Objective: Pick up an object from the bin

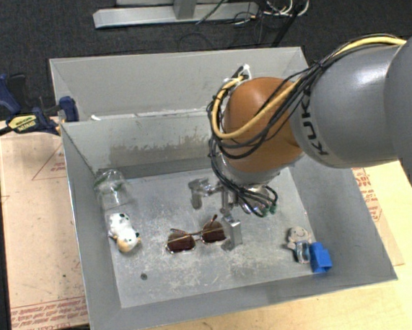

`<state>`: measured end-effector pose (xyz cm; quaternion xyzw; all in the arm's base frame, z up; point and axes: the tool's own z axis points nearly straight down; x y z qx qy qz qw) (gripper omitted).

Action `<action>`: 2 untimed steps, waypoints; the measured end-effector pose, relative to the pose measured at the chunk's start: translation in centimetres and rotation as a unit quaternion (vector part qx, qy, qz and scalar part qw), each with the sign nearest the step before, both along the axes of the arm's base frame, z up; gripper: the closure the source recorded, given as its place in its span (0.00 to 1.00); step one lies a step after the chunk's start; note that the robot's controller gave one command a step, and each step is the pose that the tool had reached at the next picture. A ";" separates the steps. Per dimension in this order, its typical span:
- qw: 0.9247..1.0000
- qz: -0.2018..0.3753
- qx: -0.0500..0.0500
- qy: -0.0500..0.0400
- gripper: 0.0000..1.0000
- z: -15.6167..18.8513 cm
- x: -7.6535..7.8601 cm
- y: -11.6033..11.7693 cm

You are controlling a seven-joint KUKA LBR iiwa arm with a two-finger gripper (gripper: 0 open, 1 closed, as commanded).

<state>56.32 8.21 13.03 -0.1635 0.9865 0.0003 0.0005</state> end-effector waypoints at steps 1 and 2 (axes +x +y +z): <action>1.000 0.024 0.001 -0.002 0.00 -5.2 -1.1 0.5; 0.998 0.062 0.000 -0.002 1.00 -6.0 -1.7 1.5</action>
Offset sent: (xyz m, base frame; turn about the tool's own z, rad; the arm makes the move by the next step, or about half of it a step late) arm -0.0184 0.0154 -0.0603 -0.1268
